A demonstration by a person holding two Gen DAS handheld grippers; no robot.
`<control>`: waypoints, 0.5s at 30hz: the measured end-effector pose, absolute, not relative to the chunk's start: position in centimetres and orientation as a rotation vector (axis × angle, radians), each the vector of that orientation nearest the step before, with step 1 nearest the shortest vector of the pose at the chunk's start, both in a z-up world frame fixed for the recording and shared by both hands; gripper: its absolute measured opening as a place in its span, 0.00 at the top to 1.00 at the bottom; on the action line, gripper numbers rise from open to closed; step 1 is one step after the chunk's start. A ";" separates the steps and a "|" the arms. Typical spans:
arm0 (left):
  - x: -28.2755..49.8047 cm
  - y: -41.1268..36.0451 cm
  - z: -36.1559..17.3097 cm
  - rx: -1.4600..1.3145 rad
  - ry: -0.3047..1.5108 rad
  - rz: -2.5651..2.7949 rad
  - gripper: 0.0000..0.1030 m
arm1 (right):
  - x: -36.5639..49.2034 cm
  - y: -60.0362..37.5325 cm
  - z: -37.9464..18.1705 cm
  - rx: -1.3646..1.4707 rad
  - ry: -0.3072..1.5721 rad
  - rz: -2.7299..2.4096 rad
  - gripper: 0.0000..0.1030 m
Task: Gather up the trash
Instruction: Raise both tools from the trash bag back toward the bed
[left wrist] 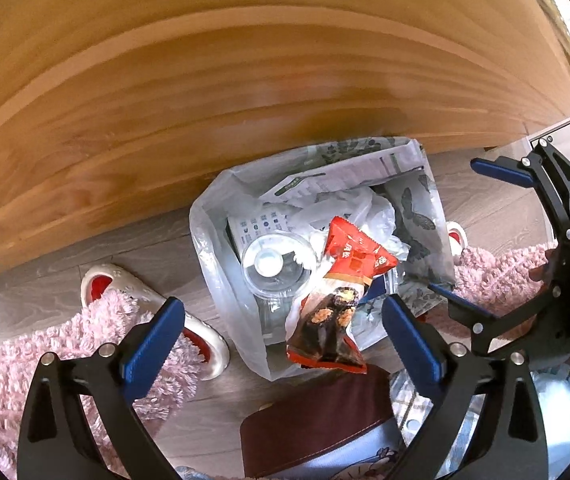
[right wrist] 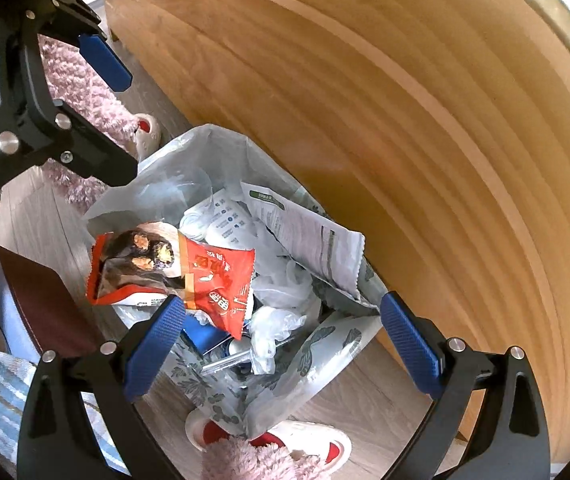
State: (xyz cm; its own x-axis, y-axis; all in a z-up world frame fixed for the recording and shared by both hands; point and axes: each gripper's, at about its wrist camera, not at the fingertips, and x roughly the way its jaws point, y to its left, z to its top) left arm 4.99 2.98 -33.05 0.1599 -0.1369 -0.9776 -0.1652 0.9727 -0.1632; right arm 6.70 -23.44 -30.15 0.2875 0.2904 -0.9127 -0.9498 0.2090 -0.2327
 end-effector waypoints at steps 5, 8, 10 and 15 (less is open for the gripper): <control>4.8 2.7 -31.6 -0.252 1.370 0.006 0.07 | 6.2 -24.1 -28.8 -0.925 0.866 1.035 0.09; 4.4 2.6 -30.6 -0.265 1.345 -0.012 0.07 | 5.8 -24.5 -27.5 -0.880 0.868 1.027 0.09; 4.1 2.6 -30.0 -0.274 1.333 -0.018 0.07 | 5.5 -24.7 -26.6 -0.844 0.877 1.015 0.09; 3.5 2.6 -28.6 -0.293 1.297 -0.044 0.07 | 4.7 -25.6 -24.9 -0.751 0.904 0.989 0.09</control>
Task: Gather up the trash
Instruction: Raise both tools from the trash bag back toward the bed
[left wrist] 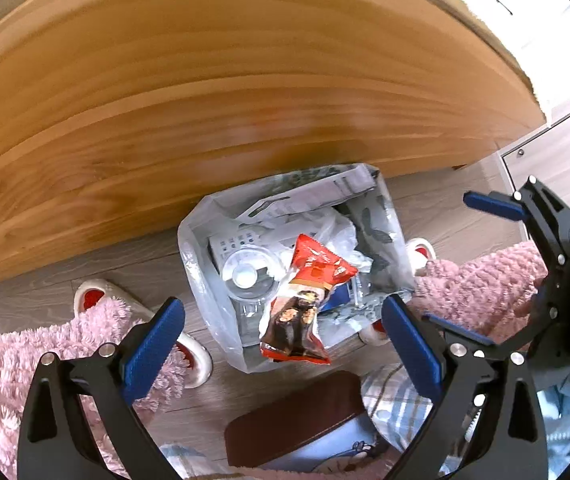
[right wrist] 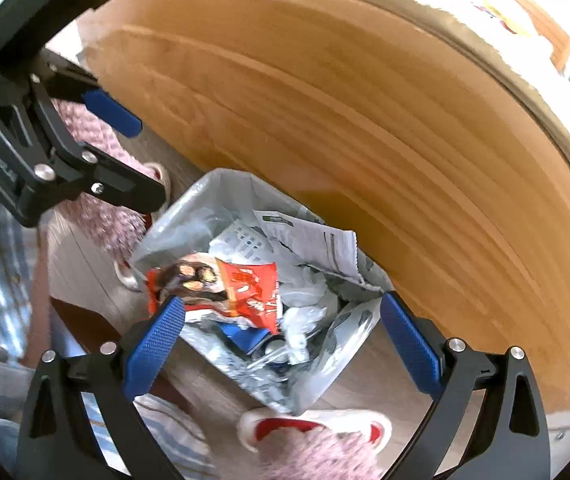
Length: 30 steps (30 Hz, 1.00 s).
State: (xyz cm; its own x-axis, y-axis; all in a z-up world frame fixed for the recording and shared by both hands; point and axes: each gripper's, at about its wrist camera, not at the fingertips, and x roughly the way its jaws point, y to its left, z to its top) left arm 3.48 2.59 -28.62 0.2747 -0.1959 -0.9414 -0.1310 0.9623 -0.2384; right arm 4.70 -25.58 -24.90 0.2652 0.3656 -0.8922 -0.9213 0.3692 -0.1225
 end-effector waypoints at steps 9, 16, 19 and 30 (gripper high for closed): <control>3.4 2.4 -27.1 -0.266 1.226 -0.046 0.07 | 4.3 -27.2 -22.3 -0.604 0.895 0.905 0.09; 2.9 2.7 -24.6 -0.281 1.101 -0.047 0.07 | 4.5 -28.6 -20.0 -0.487 0.829 0.825 0.09; 2.7 2.7 -23.4 -0.293 1.042 -0.066 0.07 | 4.6 -29.2 -19.0 -0.441 0.796 0.800 0.09; 1.6 2.3 -18.1 -0.205 0.779 -0.042 0.07 | 5.4 -31.1 -15.1 -0.307 0.654 0.709 0.09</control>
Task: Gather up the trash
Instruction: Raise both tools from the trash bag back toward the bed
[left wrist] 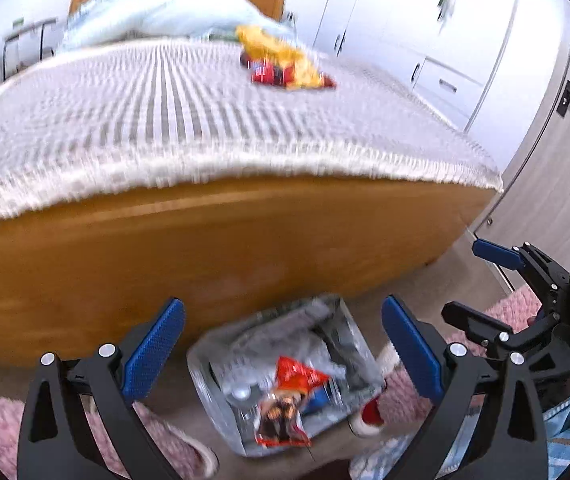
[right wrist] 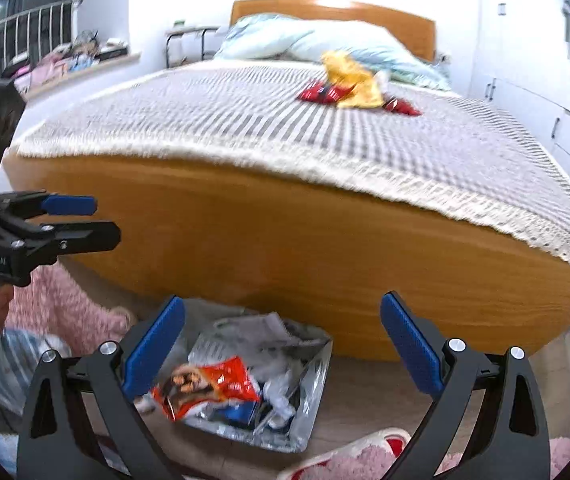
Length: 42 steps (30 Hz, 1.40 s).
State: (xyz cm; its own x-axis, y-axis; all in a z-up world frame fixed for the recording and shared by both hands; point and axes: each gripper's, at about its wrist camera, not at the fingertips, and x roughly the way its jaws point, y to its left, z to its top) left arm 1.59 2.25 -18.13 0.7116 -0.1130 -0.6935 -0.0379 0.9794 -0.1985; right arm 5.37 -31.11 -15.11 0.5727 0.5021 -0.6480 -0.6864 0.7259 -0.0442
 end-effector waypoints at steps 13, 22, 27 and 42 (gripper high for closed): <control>0.6 2.6 -11.8 -0.116 0.460 0.038 0.07 | 5.3 -31.8 -11.1 -0.141 0.510 0.718 0.09; 0.6 2.5 -8.7 -0.083 0.331 0.039 0.07 | 6.3 -31.0 -8.8 -0.109 0.416 0.646 0.09; 1.8 2.8 -7.7 -0.080 0.318 0.072 0.07 | 6.6 -31.0 -7.8 -0.097 0.359 0.588 0.09; 7.2 5.0 -6.4 -0.159 0.325 0.052 0.07 | 11.1 -30.6 -6.4 -0.065 0.303 0.488 0.09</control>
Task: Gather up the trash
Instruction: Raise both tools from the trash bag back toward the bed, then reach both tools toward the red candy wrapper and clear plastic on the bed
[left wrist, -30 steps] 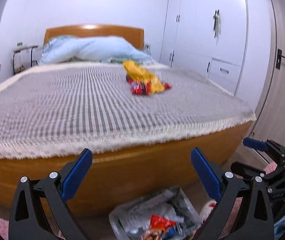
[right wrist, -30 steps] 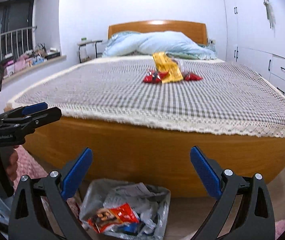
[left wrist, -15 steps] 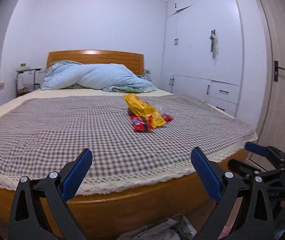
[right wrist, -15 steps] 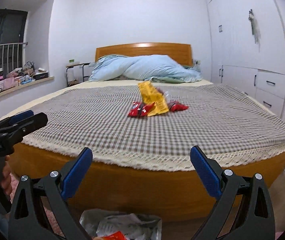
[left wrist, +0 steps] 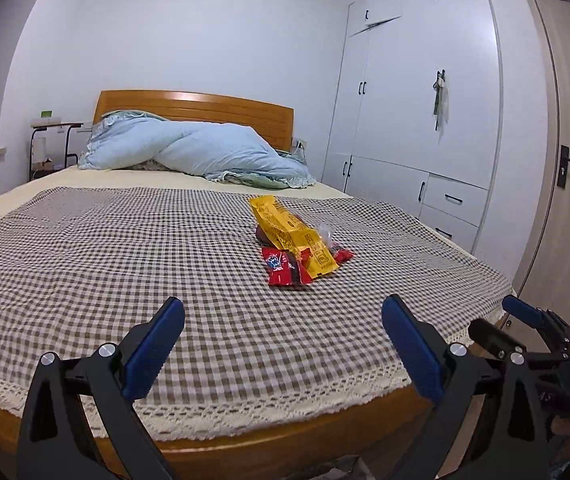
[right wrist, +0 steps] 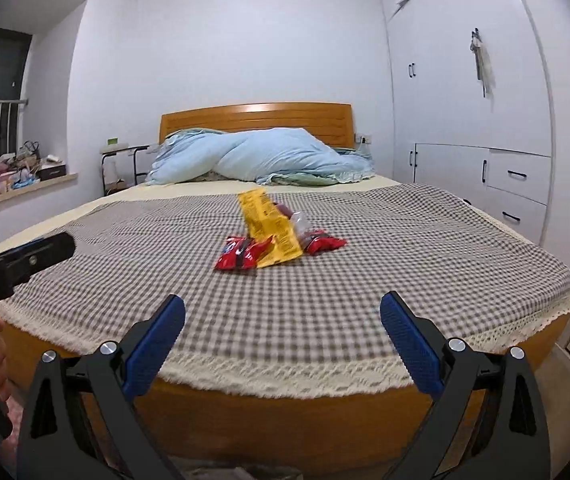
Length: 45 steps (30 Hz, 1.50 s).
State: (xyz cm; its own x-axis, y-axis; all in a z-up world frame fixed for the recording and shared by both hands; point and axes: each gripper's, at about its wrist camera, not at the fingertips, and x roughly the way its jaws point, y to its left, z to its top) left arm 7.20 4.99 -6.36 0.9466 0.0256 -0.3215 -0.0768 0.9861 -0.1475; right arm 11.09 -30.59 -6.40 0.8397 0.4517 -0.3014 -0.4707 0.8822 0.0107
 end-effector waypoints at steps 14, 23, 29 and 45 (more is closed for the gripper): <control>13.2 6.0 -5.8 -0.215 0.320 0.022 0.07 | 17.5 -29.1 -4.6 -0.054 0.259 0.457 0.09; 18.1 6.3 -4.8 -0.236 0.313 0.029 0.07 | 21.4 -28.2 -3.9 -0.044 0.241 0.431 0.09; 20.9 7.0 -4.5 -0.252 0.317 0.032 0.07 | 24.4 -27.5 -2.8 -0.019 0.238 0.409 0.09; 28.4 8.9 -5.7 -0.291 0.391 0.011 0.07 | 30.0 -23.3 -3.6 -0.137 0.279 0.410 0.09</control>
